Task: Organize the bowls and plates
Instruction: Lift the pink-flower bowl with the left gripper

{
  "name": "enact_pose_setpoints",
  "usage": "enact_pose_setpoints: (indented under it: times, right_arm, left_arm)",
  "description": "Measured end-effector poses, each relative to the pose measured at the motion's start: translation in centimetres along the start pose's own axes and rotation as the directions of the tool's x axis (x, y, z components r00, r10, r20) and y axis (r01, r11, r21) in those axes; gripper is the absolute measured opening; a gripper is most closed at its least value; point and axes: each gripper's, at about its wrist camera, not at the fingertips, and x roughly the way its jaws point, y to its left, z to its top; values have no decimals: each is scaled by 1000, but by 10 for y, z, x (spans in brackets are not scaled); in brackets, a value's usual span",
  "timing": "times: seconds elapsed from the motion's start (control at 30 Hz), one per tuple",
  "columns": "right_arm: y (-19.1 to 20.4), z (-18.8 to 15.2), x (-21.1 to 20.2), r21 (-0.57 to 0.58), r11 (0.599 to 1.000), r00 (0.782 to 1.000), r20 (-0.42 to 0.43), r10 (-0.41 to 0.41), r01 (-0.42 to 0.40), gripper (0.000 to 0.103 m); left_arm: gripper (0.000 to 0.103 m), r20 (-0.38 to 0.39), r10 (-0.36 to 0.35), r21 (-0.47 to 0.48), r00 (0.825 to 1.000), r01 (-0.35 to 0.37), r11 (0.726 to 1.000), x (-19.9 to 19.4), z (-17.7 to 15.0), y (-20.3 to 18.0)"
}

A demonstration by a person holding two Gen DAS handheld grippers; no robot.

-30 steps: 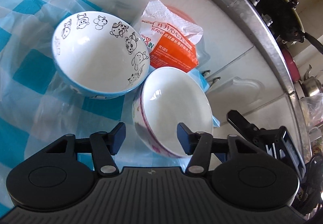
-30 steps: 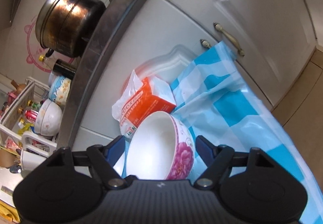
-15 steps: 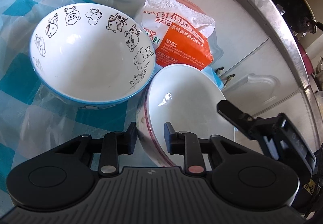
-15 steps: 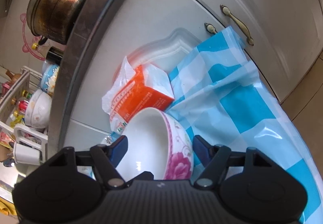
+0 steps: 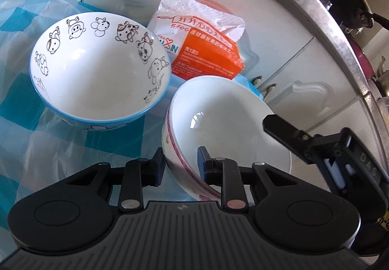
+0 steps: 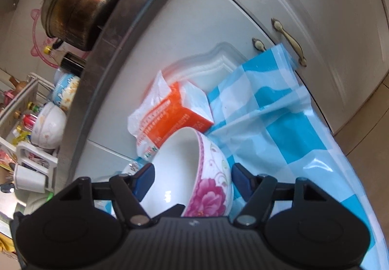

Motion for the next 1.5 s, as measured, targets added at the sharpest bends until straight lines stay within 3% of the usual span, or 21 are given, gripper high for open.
enact_pose_setpoints:
  times: [0.37, 0.67, 1.1, 1.27, 1.5]
  right_arm:
    - [29, -5, -39, -47, 999, 998, 62, 30, -27, 70]
    - [65, -36, -57, -52, 993, 994, 41, 104, -101, 70]
    - [145, -106, -49, -114, 967, 969, -119, 214, -228, 70]
    - [174, -139, -40, -129, 950, 945, -201, 256, -285, 70]
    - [196, -194, -26, -125, 924, 888, -346, 301, -362, 70]
  left_arm:
    - [28, 44, -80, 30, 996, 78, 996, -48, 3, -6]
    - [28, 95, -82, 38, 992, 79, 996, -108, -2, 20]
    - [28, 173, 39, -40, 984, -33, 999, -209, -25, 93]
    - [28, 180, 130, -73, 975, -119, 990, -237, -45, 126]
    - [28, 155, 234, -137, 960, -214, 967, -266, -77, 177]
